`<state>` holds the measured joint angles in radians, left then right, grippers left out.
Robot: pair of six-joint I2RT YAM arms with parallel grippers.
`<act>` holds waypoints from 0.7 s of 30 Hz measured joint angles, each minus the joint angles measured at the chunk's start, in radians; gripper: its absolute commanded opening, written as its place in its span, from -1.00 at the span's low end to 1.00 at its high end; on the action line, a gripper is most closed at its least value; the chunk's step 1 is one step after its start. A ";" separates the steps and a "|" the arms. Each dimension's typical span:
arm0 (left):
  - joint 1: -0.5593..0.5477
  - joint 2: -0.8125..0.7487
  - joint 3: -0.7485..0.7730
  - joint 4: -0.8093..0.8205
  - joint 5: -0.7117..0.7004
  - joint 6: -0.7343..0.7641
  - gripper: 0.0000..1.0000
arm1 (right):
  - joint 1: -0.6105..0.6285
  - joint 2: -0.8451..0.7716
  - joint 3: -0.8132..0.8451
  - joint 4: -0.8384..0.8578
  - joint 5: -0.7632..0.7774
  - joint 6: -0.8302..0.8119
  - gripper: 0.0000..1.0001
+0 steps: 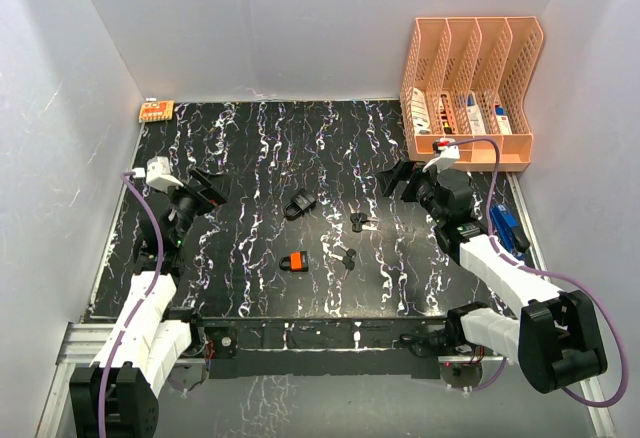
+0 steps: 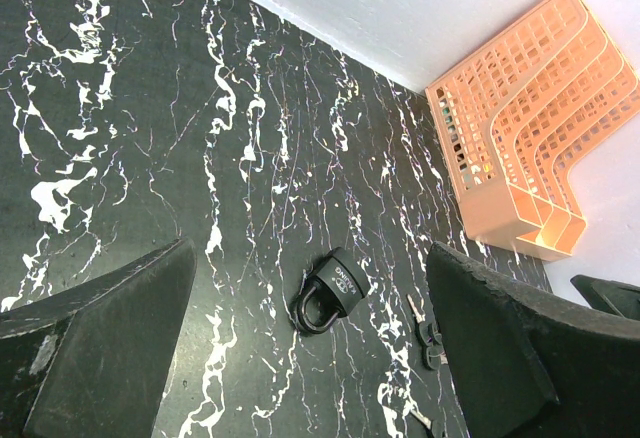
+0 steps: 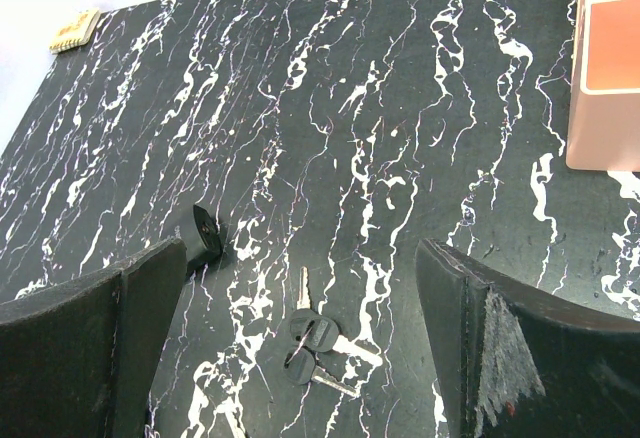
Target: Unlock with the key
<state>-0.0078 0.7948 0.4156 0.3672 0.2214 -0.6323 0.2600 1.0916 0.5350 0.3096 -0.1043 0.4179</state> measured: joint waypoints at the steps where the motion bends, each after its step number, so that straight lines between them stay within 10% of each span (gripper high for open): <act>1: 0.000 0.000 0.000 0.000 0.000 0.000 0.97 | 0.000 0.000 0.000 0.000 0.000 0.000 0.96; 21: 0.000 0.006 -0.018 -0.006 -0.004 -0.063 0.97 | 0.000 -0.014 0.018 -0.005 -0.052 0.011 0.96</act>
<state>-0.0074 0.8013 0.3981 0.3614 0.2173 -0.6949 0.2604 1.0775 0.5526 0.3050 -0.1566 0.4286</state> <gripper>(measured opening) 0.984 0.980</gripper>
